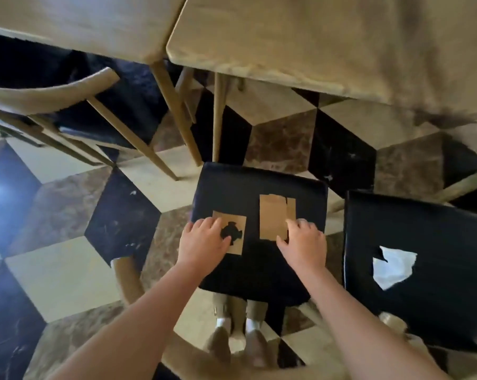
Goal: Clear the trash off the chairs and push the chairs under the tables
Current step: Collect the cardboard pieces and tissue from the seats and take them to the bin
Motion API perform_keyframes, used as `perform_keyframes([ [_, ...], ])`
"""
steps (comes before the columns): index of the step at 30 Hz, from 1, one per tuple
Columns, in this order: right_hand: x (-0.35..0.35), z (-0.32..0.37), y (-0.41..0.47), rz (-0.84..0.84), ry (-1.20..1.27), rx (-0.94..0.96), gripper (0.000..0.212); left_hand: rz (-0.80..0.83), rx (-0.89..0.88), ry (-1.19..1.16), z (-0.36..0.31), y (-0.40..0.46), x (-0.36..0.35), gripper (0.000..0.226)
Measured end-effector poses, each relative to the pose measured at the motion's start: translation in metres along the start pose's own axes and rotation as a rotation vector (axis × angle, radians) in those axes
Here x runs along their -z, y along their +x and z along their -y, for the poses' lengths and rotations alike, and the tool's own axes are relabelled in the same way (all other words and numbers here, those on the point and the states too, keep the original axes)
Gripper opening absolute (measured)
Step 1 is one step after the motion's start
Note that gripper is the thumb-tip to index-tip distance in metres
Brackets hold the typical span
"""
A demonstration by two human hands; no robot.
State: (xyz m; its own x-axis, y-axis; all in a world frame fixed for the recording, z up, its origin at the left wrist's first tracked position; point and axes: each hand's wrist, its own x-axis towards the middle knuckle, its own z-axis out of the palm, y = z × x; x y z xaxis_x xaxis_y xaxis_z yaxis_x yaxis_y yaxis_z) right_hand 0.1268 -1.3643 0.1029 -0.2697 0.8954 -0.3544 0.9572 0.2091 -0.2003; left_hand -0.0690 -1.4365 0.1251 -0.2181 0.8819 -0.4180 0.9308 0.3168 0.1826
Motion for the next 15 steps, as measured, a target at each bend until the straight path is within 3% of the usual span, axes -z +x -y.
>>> perform_keyframes([
  [7, -0.077, -0.034, 0.073, 0.074, 0.089, -0.214, 0.051, 0.085, 0.176, -0.012, 0.022, 0.072, -0.091, 0.056],
  [15, -0.132, -0.049, 0.110, 0.083, 0.117, -0.433, 0.080, 0.123, 0.454, -0.162, 0.031, 0.104, -0.147, 0.084],
])
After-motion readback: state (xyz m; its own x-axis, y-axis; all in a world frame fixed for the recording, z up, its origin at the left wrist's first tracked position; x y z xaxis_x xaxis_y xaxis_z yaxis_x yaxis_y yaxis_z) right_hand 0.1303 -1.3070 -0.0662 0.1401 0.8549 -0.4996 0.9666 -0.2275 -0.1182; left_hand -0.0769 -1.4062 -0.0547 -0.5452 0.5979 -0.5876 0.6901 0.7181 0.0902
